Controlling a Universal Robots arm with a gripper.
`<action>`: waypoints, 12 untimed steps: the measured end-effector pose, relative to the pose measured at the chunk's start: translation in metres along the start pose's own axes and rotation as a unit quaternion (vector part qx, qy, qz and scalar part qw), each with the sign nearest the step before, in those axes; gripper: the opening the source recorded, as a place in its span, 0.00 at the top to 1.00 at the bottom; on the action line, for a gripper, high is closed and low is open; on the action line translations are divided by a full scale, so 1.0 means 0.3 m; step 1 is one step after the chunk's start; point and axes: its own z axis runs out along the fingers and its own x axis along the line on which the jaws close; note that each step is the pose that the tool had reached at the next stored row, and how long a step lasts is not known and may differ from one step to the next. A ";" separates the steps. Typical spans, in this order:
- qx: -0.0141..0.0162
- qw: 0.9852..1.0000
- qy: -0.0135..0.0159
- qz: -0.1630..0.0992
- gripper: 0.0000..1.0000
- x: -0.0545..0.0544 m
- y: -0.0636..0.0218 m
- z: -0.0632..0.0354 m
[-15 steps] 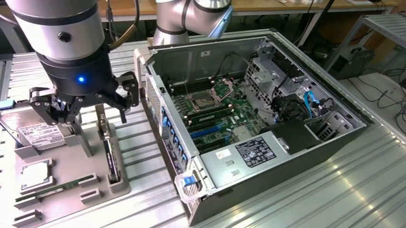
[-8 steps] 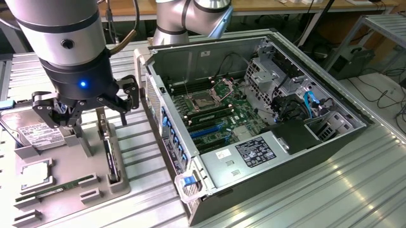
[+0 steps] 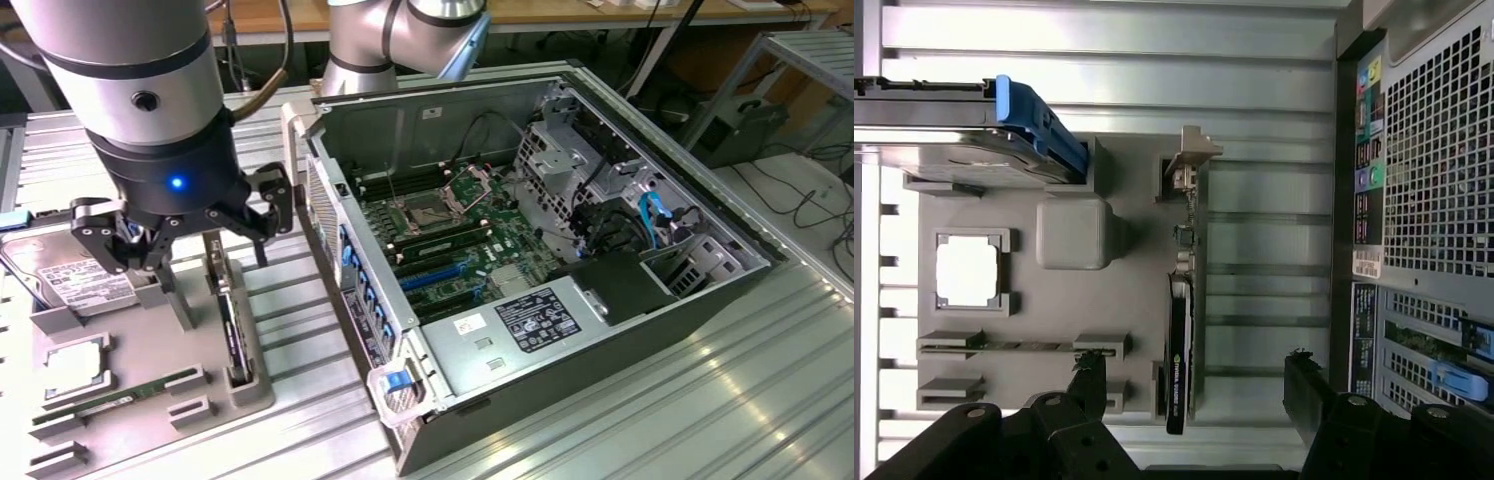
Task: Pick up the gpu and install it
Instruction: 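Pick up the gpu and move the gpu toward the slot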
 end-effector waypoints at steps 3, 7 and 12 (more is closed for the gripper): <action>0.000 1.000 0.000 0.000 0.19 0.000 0.000 0.004; 0.000 1.000 0.000 0.000 0.19 0.000 -0.001 0.012; 0.000 1.000 0.000 0.000 0.19 0.000 -0.001 0.024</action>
